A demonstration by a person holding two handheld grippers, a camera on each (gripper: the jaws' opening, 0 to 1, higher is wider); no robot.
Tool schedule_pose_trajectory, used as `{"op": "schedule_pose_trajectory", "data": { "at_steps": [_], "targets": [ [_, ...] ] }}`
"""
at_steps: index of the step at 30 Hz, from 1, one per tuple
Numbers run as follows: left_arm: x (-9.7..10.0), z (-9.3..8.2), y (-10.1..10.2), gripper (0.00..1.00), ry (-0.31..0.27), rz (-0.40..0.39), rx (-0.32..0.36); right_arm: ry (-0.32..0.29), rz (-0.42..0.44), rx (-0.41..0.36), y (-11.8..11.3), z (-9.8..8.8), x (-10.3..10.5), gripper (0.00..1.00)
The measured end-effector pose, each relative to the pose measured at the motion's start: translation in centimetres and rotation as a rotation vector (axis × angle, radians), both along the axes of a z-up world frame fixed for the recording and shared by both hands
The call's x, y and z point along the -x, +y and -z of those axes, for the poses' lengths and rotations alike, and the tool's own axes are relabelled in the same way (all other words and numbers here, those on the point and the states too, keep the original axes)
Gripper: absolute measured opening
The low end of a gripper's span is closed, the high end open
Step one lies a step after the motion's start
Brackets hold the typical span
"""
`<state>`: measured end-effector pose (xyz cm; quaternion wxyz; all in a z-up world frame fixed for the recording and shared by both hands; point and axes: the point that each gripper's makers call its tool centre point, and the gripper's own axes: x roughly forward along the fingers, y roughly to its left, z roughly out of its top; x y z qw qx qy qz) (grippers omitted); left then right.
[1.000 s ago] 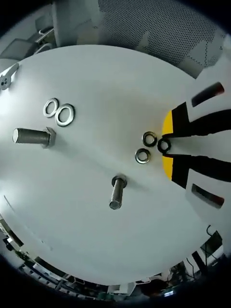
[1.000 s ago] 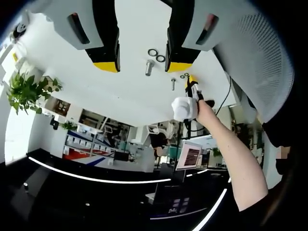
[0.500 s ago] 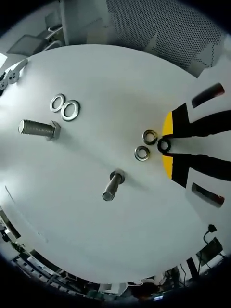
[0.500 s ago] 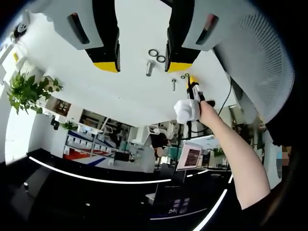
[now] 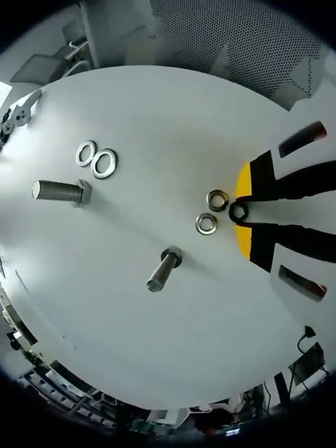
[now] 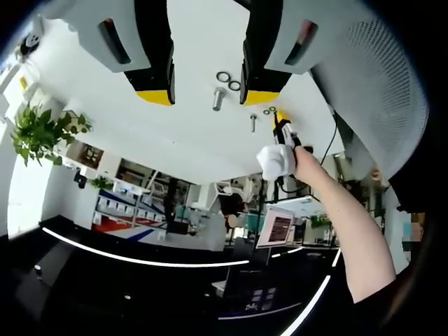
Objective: Place the washer onto the threaded stud by aligning its center hole with the stud, sliding it down to the base, and recovering from edge contact or off-axis alignment until the washer reaches the visible bottom stop.
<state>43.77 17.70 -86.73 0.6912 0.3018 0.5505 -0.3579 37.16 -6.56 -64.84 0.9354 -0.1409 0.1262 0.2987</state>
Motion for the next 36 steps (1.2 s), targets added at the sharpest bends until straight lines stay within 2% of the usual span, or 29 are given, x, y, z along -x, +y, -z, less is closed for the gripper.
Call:
{"op": "schedule_pose_trajectory", "data": {
  "at_steps": [4,11,20,24,36],
  "targets": [
    [0.5,-0.3,0.0,0.09,0.01,-0.036,0.016,0.0,0.001,-0.002,0.0,0.0,0.0,0.39],
    [0.4,-1.6,0.0,0.09,-0.015,-0.056,0.042,-0.002,-0.001,-0.001,0.0,0.0,0.0,0.39],
    [0.1,-2.8,0.1,0.09,-0.04,-0.039,0.05,0.0,-0.002,0.005,0.0,0.0,0.0,0.39],
    [-0.3,-4.0,-0.2,0.09,-0.056,-0.017,0.053,-0.001,-0.002,0.008,0.1,0.0,0.0,0.39],
    [-1.3,-4.5,-0.2,0.09,-0.071,0.01,0.05,-0.004,0.001,-0.001,0.0,-0.1,0.0,0.39]
  ]
}}
